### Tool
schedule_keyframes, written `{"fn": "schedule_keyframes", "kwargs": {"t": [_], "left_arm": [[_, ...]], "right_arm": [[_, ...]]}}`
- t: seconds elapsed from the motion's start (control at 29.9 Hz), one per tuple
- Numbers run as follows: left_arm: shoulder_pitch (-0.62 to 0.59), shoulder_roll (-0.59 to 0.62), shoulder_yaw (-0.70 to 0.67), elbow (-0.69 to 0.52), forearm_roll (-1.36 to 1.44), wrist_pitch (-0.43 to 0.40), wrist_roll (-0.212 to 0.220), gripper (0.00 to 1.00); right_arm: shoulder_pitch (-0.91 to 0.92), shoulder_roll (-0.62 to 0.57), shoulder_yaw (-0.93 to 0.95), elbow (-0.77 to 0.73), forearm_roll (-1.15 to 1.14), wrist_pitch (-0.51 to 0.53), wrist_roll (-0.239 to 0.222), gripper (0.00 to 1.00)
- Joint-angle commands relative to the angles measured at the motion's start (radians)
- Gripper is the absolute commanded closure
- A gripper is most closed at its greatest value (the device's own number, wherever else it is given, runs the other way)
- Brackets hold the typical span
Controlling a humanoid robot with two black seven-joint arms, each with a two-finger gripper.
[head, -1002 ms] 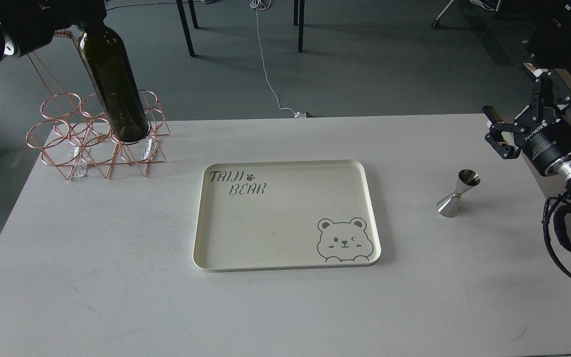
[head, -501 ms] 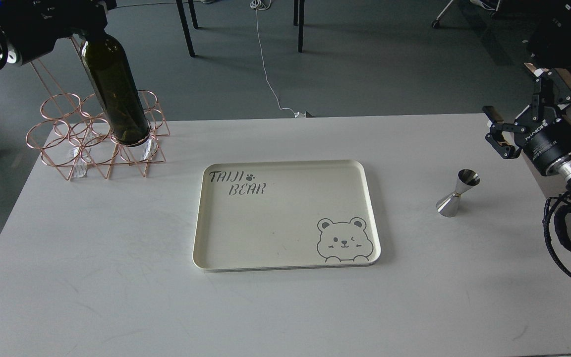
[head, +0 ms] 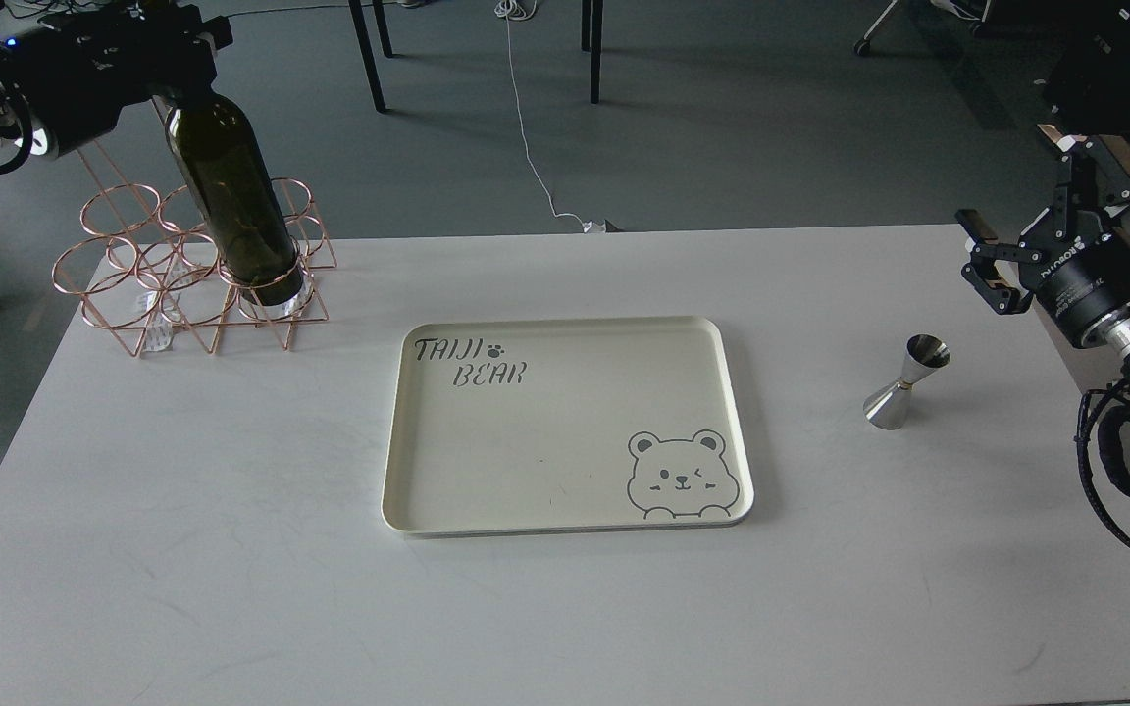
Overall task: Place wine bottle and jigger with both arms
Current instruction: 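Release the bottle and withdraw the left gripper upward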
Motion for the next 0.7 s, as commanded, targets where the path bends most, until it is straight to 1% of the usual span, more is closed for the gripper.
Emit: {"fn": "schedule_keyframes", "kwargs": {"t": [0.0, 0.47, 0.67], "left_arm": [[0.006, -0.009, 0.000, 0.021, -0.003, 0.003, 0.000, 0.79], [0.045, -0.053, -0.001, 0.075, -0.003, 0.023, 0.000, 0.77], [0.045, -0.059, -0.001, 0.089, -0.003, 0.029, 0.000, 0.70]], "right_arm": [[0.000, 0.000, 0.000, 0.000, 0.000, 0.000, 0.000, 0.01], [-0.001, 0.000, 0.000, 0.000, 0.000, 0.000, 0.000, 0.01], [0.000, 0.000, 0.000, 0.000, 0.000, 0.000, 0.000, 0.01]]}}
